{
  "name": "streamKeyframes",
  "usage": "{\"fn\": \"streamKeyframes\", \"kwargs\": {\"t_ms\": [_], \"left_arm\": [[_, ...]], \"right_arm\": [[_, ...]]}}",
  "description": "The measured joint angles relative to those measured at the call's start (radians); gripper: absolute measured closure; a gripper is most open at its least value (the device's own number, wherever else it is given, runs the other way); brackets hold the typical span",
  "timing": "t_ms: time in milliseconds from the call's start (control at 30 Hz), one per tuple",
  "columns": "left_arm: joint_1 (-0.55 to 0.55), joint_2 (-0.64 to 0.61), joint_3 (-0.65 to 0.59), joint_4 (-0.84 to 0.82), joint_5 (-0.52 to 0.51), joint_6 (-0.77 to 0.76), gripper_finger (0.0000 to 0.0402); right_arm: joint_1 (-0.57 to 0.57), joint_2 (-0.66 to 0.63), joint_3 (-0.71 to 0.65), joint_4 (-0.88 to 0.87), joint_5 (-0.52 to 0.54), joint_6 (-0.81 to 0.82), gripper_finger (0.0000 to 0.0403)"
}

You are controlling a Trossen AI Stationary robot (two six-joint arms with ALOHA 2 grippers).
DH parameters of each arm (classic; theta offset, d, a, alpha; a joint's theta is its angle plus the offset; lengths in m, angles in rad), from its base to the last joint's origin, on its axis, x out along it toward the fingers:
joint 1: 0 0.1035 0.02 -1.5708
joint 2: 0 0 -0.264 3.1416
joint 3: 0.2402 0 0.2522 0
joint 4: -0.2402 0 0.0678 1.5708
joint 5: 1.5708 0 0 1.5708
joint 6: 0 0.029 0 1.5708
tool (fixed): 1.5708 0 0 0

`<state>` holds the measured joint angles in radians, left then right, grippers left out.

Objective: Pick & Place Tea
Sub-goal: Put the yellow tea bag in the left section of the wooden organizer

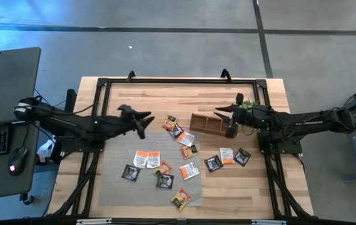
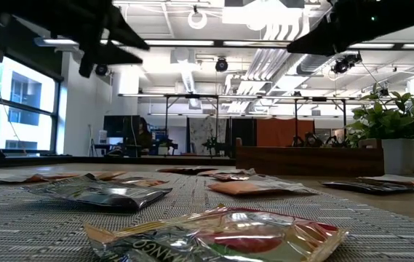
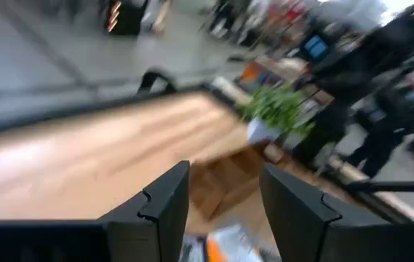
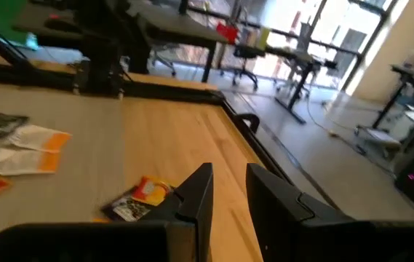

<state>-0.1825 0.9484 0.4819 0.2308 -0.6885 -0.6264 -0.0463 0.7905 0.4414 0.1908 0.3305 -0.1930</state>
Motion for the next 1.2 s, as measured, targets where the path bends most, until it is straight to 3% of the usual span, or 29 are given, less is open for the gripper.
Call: {"fn": "streamKeyframes", "kwargs": {"t_ms": [67,233,367,533,633,733,1033,1200], "left_arm": [[0.0,0.07,0.025,-0.027,-0.003,-0.078,0.0236],[0.052,0.213,0.066,0.003,-0.025,-0.057,0.0236],[0.176,0.326,0.109,0.012,0.122,-0.059,0.0236],[0.312,0.525,0.187,0.005,0.205,-0.014,0.0236],[0.362,0.631,0.243,0.002,0.359,-0.011,0.0236],[0.389,0.717,0.311,-0.011,0.433,-0.024,0.0236],[0.411,0.887,0.54,-0.432,0.492,-0.067,0.0236],[0.412,0.94,0.592,-0.447,0.481,-0.059,0.0236]], "right_arm": [[0.0,0.002,0.012,-0.03,0.03,-0.012,0.0323],[0.0,-0.005,0.012,-0.027,0.06,-0.026,0.0323],[0.0,-0.005,0.012,0.043,0.06,-0.077,0.0323],[0.0,-0.007,0.012,0.135,0.061,-0.202,0.0323],[0.0,-0.011,0.012,0.131,0.074,-0.24,0.0323],[0.0,-0.012,0.012,0.121,0.108,-0.245,0.0323],[0.0,-0.012,0.012,0.096,0.134,-0.23,0.0323],[0.0,-0.012,0.012,0.076,0.132,-0.188,0.0323]]}}
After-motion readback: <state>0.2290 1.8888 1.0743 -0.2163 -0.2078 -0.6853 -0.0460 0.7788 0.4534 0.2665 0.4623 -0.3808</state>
